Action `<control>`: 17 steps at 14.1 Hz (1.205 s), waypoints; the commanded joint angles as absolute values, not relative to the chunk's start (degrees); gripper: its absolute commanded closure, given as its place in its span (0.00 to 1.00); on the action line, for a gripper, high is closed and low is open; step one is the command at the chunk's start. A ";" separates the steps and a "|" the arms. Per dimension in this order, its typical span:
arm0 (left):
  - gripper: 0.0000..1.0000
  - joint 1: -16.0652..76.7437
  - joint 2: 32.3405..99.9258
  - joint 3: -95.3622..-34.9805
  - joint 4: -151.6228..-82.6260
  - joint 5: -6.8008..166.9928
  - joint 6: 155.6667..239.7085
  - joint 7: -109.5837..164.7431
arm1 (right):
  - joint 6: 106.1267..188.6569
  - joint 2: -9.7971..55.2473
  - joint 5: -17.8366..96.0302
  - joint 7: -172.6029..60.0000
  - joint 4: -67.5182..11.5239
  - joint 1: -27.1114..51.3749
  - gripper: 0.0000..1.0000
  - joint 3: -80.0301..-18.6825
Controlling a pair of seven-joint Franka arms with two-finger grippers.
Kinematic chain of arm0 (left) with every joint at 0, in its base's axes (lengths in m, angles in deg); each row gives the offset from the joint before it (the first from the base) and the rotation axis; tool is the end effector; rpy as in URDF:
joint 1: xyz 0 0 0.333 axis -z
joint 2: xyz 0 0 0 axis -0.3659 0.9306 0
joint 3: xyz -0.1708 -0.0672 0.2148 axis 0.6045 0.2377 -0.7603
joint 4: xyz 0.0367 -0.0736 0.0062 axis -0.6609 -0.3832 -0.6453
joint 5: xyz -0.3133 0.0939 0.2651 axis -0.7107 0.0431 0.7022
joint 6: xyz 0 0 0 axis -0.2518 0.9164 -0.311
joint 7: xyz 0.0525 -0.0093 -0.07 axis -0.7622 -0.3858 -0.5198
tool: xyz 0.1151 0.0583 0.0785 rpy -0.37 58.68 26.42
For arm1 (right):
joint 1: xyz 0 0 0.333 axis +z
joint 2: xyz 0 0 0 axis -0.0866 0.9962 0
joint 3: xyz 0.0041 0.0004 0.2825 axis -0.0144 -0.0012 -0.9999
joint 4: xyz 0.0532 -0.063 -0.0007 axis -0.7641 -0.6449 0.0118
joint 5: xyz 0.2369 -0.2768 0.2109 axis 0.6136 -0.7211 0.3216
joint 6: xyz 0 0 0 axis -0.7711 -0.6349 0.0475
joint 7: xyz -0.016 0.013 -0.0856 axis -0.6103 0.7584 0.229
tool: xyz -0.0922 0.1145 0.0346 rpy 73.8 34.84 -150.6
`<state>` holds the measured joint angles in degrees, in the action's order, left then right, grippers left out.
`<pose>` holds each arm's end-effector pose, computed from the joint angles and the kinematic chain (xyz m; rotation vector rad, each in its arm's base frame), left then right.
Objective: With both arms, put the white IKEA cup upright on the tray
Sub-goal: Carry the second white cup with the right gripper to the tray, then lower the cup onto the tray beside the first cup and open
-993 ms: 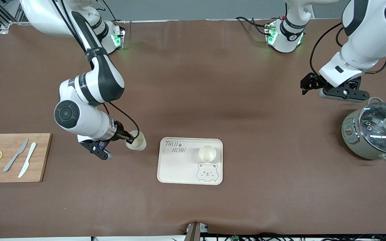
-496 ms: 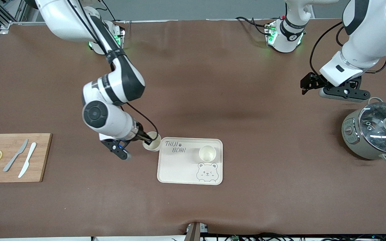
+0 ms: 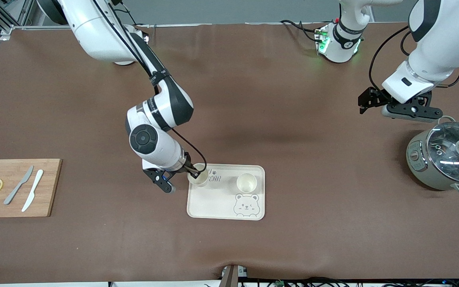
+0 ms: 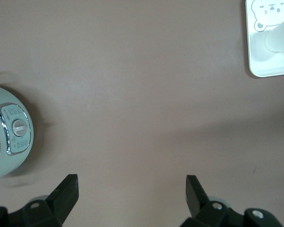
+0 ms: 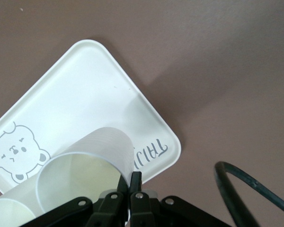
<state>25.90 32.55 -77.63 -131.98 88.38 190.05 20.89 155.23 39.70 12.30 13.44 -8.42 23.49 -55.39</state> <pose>0.5480 -0.1012 0.4396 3.1262 -0.2789 0.0764 0.6438 0.3720 0.2170 -2.7974 1.0493 0.1101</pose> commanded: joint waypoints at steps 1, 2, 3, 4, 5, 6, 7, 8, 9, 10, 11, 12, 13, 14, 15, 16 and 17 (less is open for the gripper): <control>0.00 25.42 32.43 -77.52 -131.49 87.24 190.83 19.90 | 156.14 42.24 12.45 15.26 -6.23 24.83 1.00 -54.72; 0.00 25.51 32.43 -77.43 -131.49 87.24 191.61 19.90 | 156.40 42.94 12.36 15.35 -6.23 24.92 1.00 -54.72; 0.00 25.51 32.69 -77.35 -131.49 87.24 192.05 19.90 | 156.92 43.46 12.18 15.26 -6.23 25.00 1.00 -54.72; 0.00 25.42 32.86 -77.34 -131.49 87.16 192.41 19.90 | 157.10 43.99 12.10 15.35 -6.23 25.00 1.00 -54.72; 0.00 25.51 33.39 -77.34 -131.06 86.89 192.58 20.07 | 157.45 44.52 12.09 15.35 -6.40 24.92 1.00 -54.72; 0.00 25.51 33.39 -77.34 -130.71 86.89 192.50 20.07 | 158.24 45.22 11.83 15.44 -6.41 25.44 1.00 -54.63; 0.00 25.51 33.31 -77.26 -130.62 86.89 192.24 20.25 | 158.59 45.40 11.31 15.35 -6.41 25.62 1.00 -54.63; 0.00 25.51 33.22 -77.26 -130.35 86.89 192.06 20.25 | 158.42 45.32 11.30 15.35 -6.41 25.53 1.00 -54.63; 0.00 25.51 33.30 -77.34 -130.26 86.89 191.88 20.16 | 158.51 45.40 11.39 15.35 -6.41 25.53 1.00 -54.63; 0.00 25.51 33.39 -77.34 -130.26 86.89 191.88 20.25 | 158.68 45.58 11.39 15.35 -6.32 25.62 1.00 -54.63; 0.00 25.42 33.48 -77.34 -130.26 86.89 191.88 20.25 | 158.51 45.67 11.39 15.26 -6.32 25.18 1.00 -54.63; 0.00 25.51 33.48 -77.34 -130.26 86.89 191.88 20.25 | 158.42 45.58 11.48 15.26 -6.32 25.01 0.75 -54.72; 0.00 25.42 33.48 -77.34 -130.26 86.89 191.88 20.25 | 158.42 45.58 11.31 15.18 -6.32 25.09 0.10 -54.63; 0.00 25.42 33.48 -77.34 -130.26 86.89 191.88 20.25 | 158.16 45.49 11.13 14.91 -6.32 25.44 0.00 -54.54; 0.00 25.42 33.48 -77.34 -130.26 86.89 191.88 20.25 | 157.72 45.14 10.61 14.91 -6.23 25.10 0.00 -54.54; 0.00 25.42 33.48 -77.34 -130.35 86.89 191.88 20.34 | 157.63 44.62 10.60 14.91 -6.23 25.01 0.00 -54.54; 0.00 25.42 33.48 -77.34 -130.26 86.89 191.88 20.34 | 156.59 43.74 10.43 14.83 -6.23 24.92 0.00 -54.45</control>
<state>25.90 33.06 -77.59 -131.35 88.38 192.22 20.89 158.63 44.60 11.76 14.08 -7.53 24.94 -54.69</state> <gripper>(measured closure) 0.000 0.498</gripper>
